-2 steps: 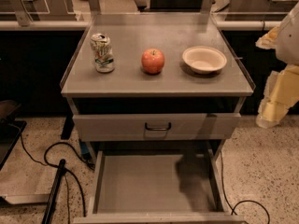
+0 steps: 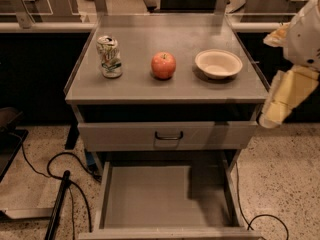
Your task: Place apple into middle drawer
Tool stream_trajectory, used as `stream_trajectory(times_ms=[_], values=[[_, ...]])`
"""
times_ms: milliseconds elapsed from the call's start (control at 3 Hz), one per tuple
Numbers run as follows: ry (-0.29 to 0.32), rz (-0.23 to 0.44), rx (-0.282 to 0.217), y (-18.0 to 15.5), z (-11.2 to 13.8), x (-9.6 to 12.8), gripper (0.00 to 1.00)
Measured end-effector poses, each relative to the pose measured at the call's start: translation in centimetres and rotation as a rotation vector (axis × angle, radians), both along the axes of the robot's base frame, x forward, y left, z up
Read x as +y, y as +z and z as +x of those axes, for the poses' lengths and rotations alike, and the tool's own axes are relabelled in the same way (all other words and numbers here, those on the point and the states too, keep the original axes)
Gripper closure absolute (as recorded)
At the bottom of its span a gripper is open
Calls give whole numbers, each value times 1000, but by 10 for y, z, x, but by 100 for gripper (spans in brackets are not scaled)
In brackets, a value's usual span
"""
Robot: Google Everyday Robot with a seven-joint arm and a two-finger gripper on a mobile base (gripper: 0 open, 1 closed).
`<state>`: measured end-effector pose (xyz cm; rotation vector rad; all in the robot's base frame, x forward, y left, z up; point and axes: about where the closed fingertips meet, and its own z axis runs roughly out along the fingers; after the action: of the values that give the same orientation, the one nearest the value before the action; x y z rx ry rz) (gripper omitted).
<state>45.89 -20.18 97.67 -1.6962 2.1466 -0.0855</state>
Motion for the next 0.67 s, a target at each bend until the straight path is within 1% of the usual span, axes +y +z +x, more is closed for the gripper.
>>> stream_trajectory(times_ms=[333, 667], values=[[64, 82, -84, 1, 36, 30, 0], [64, 82, -84, 1, 36, 30, 0]])
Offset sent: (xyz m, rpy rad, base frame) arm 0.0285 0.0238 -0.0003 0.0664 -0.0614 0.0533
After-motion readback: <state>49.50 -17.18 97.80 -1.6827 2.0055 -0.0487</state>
